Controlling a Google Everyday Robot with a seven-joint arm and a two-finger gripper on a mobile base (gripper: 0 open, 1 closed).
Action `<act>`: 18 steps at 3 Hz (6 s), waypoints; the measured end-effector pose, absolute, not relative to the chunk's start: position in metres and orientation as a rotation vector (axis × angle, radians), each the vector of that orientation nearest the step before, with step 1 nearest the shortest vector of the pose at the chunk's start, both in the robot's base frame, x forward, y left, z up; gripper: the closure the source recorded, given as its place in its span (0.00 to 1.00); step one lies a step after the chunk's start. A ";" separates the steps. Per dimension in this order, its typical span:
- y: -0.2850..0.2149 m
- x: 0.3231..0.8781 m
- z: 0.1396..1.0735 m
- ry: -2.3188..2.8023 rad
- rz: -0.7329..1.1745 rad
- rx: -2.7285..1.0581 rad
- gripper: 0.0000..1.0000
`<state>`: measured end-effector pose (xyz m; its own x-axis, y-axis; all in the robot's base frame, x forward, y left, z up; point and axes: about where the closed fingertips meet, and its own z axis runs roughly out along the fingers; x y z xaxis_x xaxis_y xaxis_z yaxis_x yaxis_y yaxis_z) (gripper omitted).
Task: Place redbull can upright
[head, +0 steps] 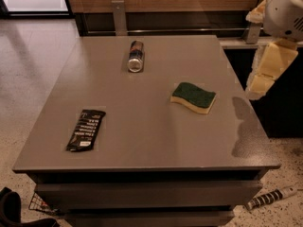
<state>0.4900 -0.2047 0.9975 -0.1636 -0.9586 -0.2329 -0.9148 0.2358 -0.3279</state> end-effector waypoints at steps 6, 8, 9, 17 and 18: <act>-0.071 0.667 1.003 2.525 0.252 -1.058 0.00; -0.018 0.710 0.992 2.602 0.253 -0.908 0.00; -0.006 0.719 0.982 2.643 0.239 -0.829 0.00; 0.007 0.740 0.895 2.882 0.037 -0.280 0.00; 0.003 0.748 0.878 2.954 -0.038 -0.152 0.00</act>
Offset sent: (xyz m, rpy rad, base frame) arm 0.1571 0.0587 0.0429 0.4504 -0.0237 -0.0611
